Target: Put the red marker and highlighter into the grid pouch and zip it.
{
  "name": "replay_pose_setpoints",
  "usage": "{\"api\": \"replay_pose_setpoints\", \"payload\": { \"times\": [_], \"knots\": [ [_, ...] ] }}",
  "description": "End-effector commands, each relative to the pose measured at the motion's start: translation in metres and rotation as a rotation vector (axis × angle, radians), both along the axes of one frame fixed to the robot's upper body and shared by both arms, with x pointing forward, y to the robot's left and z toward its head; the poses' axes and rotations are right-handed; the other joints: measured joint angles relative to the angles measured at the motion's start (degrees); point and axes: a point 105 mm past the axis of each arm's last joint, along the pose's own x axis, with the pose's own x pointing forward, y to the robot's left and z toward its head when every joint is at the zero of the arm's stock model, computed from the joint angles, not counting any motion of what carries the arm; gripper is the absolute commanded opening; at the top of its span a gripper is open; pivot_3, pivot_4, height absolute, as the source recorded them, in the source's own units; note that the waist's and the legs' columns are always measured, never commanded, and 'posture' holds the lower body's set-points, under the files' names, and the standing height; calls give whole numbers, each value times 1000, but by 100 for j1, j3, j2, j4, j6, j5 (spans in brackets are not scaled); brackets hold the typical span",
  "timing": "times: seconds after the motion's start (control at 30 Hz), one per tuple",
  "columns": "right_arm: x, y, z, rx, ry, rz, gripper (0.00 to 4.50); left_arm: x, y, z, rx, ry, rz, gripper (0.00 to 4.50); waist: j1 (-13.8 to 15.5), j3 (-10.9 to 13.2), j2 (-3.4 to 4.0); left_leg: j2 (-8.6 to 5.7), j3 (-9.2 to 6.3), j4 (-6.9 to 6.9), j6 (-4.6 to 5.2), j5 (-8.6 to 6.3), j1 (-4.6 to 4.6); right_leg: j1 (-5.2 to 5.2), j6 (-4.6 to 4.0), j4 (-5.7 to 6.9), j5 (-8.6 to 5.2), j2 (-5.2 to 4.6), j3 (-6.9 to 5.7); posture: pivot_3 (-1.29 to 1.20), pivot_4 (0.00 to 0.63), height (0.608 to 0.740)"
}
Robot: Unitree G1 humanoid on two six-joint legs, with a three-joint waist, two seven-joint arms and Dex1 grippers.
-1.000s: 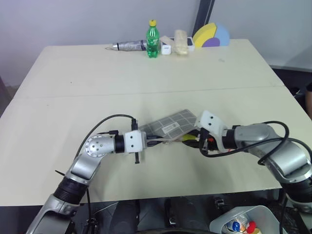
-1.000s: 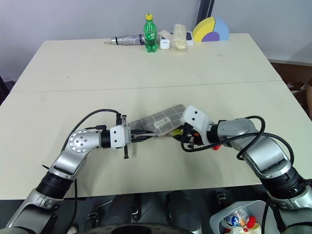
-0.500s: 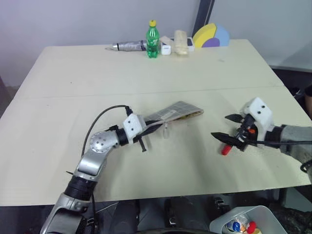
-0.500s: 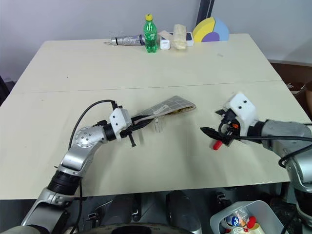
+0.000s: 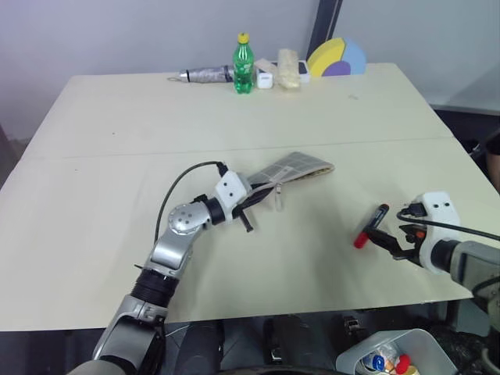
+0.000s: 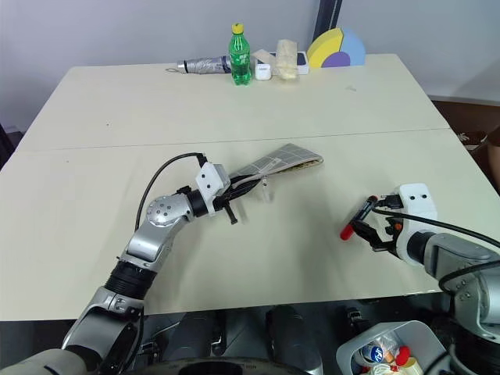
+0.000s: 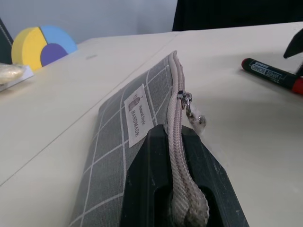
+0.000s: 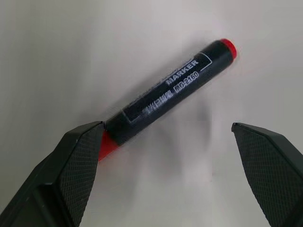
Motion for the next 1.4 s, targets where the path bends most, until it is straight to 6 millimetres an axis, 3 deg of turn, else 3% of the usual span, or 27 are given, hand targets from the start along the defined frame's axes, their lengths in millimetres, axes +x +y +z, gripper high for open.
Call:
{"api": "replay_pose_setpoints", "payload": {
  "times": [0.03,0.17,0.2,0.27,0.47,0.5,0.67,0.83,1.4],
  "knots": [
    [7,5,6,49,-50,-81,4467,-3,-7,7,-15,-30,-33,0,-9,-1,2,1,-1,0,0,0,0,0,0,0,0,1,0,0,150,740],
    [13,14,-1,38,-25,-85,4467,-3,-8,8,-20,-34,-28,0,12,-4,8,-1,0,0,0,0,-8,-6,0,0,0,-1,0,0,150,740],
    [13,14,-3,1,-10,-76,4237,-3,-8,8,-22,-36,-24,0,12,-4,8,-2,0,0,0,0,-8,-5,1,-1,0,-2,0,0,150,740],
    [12,13,-7,-65,17,-54,3610,-3,-7,9,-24,-39,-20,0,4,-4,8,-3,0,0,0,0,-9,-6,1,-1,0,-3,0,0,150,740],
    [16,5,-3,-196,19,8,539,-7,-3,9,-25,-42,-15,0,-5,-4,7,-2,-1,-1,0,0,-8,-5,1,-1,0,0,0,0,150,740],
    [19,6,3,-229,-9,39,271,-8,-3,9,-25,-43,-15,0,-6,-4,8,-2,-2,0,1,0,-7,-4,1,-1,0,0,0,0,150,740],
    [30,18,42,-590,-223,372,267,-10,-3,11,-27,-47,-18,0,-8,-1,10,-6,-1,-1,1,-1,-9,-7,2,-2,-1,-1,0,0,150,740],
    [32,25,56,-673,-297,515,267,-10,-2,12,-19,-54,-23,0,-5,-1,7,-6,-2,0,1,-1,-7,-4,2,-5,-1,1,0,0,150,740],
    [44,52,45,-737,-325,681,267,-26,-7,8,11,-57,-93,0,-1,-1,8,-2,-1,2,0,0,-6,-4,2,-4,-1,-3,0,0,150,740]
  ]
}}
